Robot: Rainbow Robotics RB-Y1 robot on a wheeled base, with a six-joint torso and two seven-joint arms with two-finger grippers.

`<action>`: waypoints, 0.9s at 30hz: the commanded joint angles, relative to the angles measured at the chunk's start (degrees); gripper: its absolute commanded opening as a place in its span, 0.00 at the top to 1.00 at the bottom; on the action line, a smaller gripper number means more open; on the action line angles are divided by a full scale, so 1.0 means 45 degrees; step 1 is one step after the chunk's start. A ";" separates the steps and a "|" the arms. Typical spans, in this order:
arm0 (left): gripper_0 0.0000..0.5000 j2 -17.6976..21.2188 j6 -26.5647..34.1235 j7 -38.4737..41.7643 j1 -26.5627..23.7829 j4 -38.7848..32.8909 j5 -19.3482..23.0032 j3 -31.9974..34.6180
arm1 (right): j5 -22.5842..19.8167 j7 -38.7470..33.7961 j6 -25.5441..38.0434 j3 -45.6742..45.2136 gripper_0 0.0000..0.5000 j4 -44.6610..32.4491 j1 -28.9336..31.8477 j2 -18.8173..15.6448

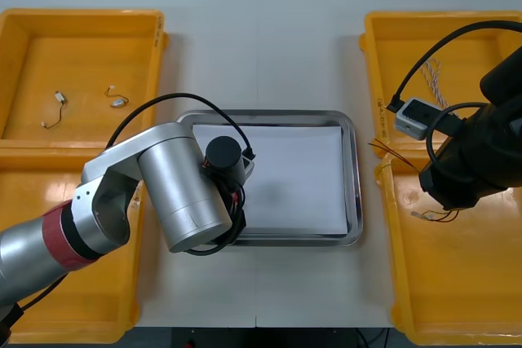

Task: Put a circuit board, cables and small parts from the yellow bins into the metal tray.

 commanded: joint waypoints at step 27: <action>0.00 0.0102 -0.0290 0.1133 -0.0353 -0.0259 -0.0425 -0.0027 | -0.0093 -0.0301 0.0079 0.0156 1.00 -0.0380 -0.0407 0.0107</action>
